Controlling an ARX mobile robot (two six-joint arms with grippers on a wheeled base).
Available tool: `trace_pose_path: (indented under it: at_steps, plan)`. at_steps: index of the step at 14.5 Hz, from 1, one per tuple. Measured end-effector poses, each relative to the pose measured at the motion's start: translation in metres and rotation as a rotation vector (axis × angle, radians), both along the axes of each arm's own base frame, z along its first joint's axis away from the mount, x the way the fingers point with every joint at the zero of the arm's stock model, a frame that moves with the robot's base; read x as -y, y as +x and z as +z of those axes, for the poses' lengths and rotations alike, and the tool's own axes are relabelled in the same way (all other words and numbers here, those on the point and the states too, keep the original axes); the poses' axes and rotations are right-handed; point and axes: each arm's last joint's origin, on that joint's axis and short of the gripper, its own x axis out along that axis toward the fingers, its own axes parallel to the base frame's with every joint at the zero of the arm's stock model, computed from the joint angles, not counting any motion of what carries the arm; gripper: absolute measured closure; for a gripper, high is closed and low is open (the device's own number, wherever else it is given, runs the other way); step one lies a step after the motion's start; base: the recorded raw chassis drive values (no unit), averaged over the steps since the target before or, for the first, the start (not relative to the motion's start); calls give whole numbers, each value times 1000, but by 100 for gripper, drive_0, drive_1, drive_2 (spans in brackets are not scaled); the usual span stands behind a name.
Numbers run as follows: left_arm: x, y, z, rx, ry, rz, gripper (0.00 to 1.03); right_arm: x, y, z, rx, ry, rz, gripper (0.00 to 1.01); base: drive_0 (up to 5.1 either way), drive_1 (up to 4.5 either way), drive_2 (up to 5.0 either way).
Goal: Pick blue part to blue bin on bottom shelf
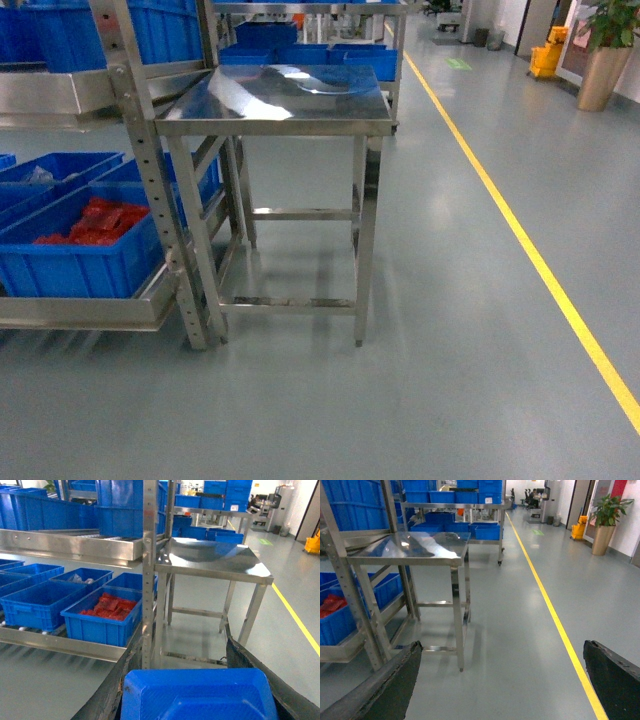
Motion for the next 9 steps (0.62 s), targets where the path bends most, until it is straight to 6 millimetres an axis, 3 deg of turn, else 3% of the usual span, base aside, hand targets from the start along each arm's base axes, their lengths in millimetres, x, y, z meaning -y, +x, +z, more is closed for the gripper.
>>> trace_pose_path:
  at_steps: [9]
  plan:
    - [0,0,0,-2,1,1,59,0,0,-1,-6,0,0,3,-2,413,-417]
